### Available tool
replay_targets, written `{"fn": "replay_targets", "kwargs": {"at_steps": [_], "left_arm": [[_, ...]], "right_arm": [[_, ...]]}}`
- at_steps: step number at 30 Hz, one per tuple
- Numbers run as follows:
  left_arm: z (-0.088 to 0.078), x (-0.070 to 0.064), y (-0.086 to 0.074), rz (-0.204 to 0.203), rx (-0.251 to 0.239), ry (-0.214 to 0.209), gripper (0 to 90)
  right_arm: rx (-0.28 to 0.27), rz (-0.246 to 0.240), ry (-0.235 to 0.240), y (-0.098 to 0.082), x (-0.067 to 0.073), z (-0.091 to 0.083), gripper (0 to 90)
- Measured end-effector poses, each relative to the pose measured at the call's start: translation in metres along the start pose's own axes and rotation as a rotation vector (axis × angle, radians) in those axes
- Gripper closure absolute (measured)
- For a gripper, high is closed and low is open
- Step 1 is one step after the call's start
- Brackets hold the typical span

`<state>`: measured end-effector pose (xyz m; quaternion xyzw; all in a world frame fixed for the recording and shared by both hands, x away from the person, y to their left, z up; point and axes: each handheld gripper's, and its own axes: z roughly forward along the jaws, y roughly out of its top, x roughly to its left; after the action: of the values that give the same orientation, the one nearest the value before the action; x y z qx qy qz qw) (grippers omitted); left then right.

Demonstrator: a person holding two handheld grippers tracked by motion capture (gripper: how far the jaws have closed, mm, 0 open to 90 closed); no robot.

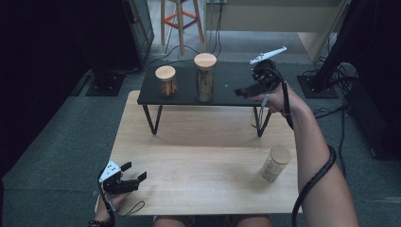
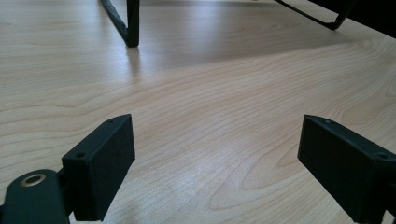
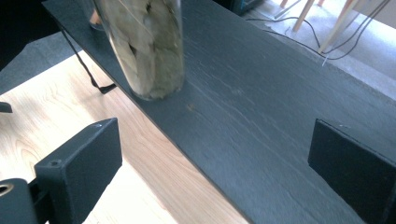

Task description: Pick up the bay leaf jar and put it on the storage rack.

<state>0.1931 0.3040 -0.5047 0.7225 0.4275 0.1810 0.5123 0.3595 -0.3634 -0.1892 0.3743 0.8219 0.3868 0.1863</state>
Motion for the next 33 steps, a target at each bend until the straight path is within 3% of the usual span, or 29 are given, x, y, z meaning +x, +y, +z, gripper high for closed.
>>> {"fn": "replay_targets", "kwargs": {"at_steps": [11, 22, 33], "left_arm": [[0.0, -0.001, 0.0, 0.001, -0.001, 0.006, 11.2], [0.0, -0.004, 0.0, 0.006, 0.0, 0.02, 11.2], [0.0, -0.006, 0.0, 0.004, 0.005, 0.027, 11.2]], "right_arm": [[-0.01, 0.032, -0.04, -0.036, -0.005, -0.02, 2.6], [-0.007, 0.013, -0.107, -0.064, 0.006, -0.038, 2.6], [-0.028, 0.038, -0.129, -0.095, 0.007, -0.051, 2.6]]}}
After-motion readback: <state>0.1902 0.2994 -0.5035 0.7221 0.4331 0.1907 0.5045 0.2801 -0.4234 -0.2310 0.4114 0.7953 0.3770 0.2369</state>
